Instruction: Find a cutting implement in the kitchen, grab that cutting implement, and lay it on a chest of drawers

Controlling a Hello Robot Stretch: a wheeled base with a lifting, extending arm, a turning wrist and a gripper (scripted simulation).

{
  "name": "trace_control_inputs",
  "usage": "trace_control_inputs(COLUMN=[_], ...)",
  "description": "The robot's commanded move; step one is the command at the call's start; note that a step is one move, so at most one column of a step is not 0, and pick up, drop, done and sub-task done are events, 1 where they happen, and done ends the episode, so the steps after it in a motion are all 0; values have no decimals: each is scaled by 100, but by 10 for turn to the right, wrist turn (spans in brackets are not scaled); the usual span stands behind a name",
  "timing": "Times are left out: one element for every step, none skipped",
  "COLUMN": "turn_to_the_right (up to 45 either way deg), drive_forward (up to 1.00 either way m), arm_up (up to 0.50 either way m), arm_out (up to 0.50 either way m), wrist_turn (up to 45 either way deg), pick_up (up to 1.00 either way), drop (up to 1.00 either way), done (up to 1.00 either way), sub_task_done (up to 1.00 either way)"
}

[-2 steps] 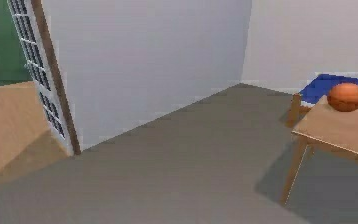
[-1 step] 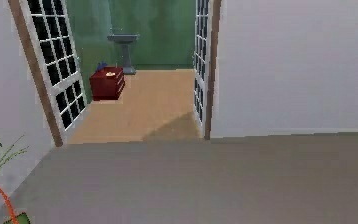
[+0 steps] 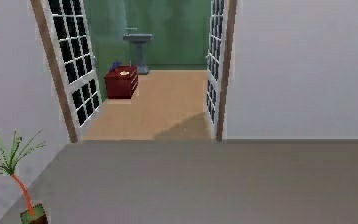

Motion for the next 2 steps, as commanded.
trace_control_inputs(turn_to_the_right=[0, -120], drive_forward=[65, 0], arm_up=[0, 0], arm_out=[0, 0], wrist_turn=[0, 0], pick_up=[0, 0], drop=[0, 0], done=[0, 0], sub_task_done=[0, 0])
